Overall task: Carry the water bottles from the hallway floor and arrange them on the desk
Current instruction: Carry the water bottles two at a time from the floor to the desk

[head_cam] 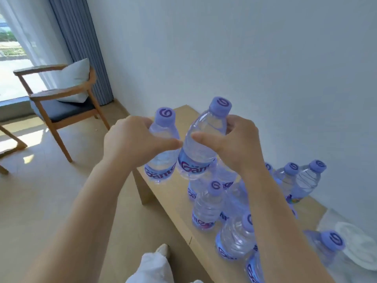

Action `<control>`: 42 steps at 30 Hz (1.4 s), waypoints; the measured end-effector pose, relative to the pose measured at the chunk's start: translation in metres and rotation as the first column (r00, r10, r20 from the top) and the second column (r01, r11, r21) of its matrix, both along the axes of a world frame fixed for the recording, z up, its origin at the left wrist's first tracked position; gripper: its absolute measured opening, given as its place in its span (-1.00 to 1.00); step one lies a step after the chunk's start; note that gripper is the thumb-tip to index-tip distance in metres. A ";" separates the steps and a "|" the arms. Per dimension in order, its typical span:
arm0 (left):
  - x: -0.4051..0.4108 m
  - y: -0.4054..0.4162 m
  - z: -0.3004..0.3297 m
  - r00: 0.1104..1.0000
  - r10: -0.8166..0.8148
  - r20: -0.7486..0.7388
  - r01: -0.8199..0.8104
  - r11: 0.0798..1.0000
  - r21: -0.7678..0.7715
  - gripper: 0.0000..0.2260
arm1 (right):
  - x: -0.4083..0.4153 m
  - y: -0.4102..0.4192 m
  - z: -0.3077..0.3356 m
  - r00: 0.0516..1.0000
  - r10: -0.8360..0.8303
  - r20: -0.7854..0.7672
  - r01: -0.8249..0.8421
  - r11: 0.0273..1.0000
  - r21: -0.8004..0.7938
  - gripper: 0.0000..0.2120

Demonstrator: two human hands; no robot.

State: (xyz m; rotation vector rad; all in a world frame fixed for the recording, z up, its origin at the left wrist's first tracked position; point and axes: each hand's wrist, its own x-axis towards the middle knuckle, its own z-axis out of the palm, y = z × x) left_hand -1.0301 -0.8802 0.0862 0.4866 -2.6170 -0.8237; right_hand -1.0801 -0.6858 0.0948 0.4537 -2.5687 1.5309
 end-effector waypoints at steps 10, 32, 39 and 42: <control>-0.194 -0.008 0.008 0.916 -0.389 0.099 0.381 0.920 0.089 -0.57 | -0.116 -0.010 -0.004 0.899 -0.436 0.046 0.435 0.900 0.024 -0.64; -0.276 0.131 -0.113 0.311 -0.888 0.338 0.753 0.447 0.483 -0.49 | -0.133 0.068 -0.086 0.436 -0.783 0.444 0.461 0.618 0.637 -0.62; -0.266 0.127 -0.105 0.342 -0.892 0.294 0.779 0.444 0.442 -0.25 | -0.130 0.068 -0.084 0.417 -0.792 0.445 0.461 0.607 0.648 -0.66; -0.260 0.126 -0.094 0.393 -0.892 0.225 0.827 0.449 0.337 -0.24 | -0.119 0.068 -0.073 0.418 -0.822 0.385 0.549 0.567 0.614 -0.64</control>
